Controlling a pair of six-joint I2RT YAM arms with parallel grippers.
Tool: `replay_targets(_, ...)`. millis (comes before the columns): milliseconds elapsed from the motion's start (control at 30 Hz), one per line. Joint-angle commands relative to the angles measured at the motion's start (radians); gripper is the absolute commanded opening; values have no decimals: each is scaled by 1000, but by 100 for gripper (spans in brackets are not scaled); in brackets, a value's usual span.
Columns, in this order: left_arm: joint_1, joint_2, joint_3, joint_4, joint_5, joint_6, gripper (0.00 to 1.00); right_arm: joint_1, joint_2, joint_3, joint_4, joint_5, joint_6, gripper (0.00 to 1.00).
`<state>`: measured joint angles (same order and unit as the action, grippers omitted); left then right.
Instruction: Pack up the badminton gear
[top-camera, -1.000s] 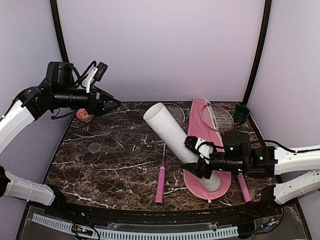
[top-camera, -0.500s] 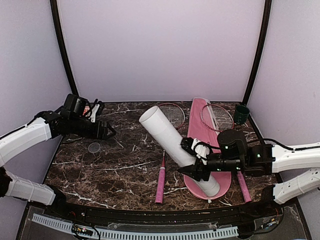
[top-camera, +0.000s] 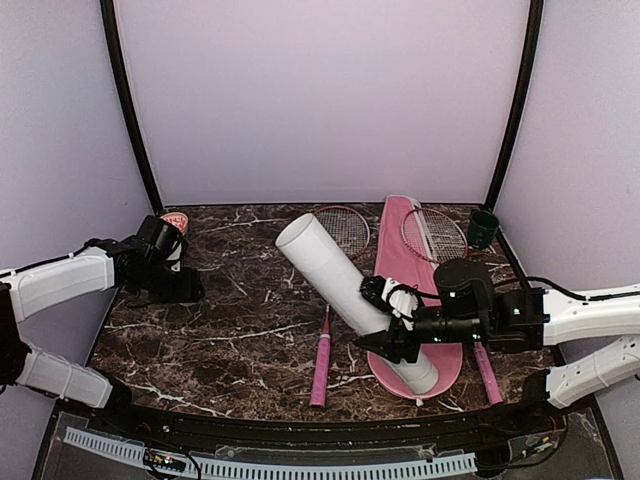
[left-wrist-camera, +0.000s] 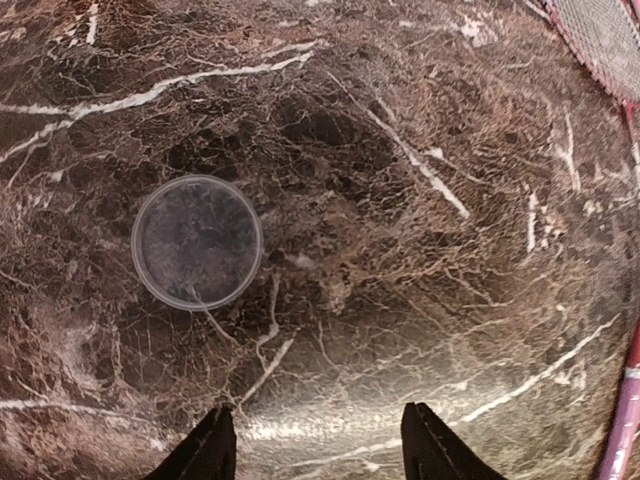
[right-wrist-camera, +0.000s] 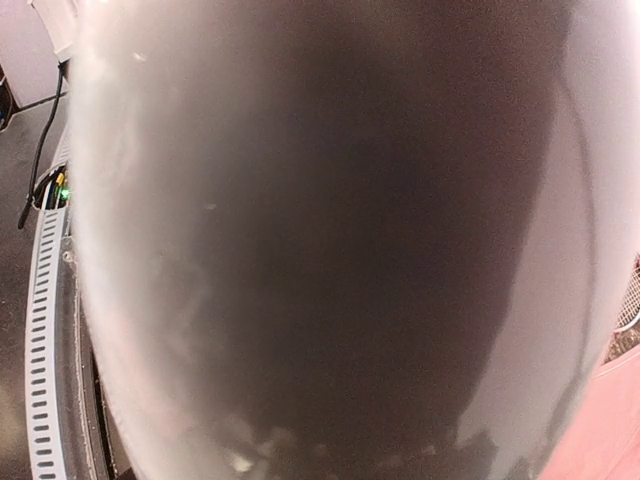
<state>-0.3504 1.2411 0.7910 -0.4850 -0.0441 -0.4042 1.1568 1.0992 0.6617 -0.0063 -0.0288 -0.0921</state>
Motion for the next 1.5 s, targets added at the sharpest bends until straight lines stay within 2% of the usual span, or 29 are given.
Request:
replay_targets(0,7,100,14,18,-43,52,54,-5,-38,-11,89,5,0,26)
replay_targets(133,9,187,74,41,-42,145,46,-5,-55,-22,94,-8,7,26)
replay_targets(300,36,275,160,10,-47,234,42,-6,-75,-12,76,-28,-10,26)
replay_targets(600,71,380,203,15,-35,338,33,-6,-74,6,48,-45,-38,26)
replay_targets(1167,84,503,265,-16,-106,387,20,-5,-63,21,32,-51,-54,26)
replay_targets(1467,85,548,274,-46,-50,384,6,-5,-66,17,26,-40,-56,26)
